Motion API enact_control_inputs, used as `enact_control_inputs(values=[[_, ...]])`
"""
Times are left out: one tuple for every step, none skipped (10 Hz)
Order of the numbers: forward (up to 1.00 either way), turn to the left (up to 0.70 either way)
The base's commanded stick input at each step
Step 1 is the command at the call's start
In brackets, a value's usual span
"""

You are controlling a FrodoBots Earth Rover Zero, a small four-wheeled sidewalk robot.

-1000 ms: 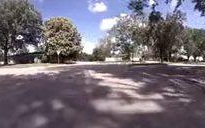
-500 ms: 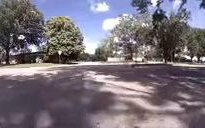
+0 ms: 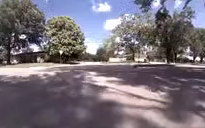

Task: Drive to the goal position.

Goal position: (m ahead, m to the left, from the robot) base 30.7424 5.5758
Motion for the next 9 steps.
enact_control_inputs(values=[[0.85, 0.00], [0.85, 0.00], [0.85, 0.00], [0.85, 0.00], [0.85, 0.00], [0.85, 0.00], [0.85, 0.00], [0.85, 0.00], [0.85, -0.03]])
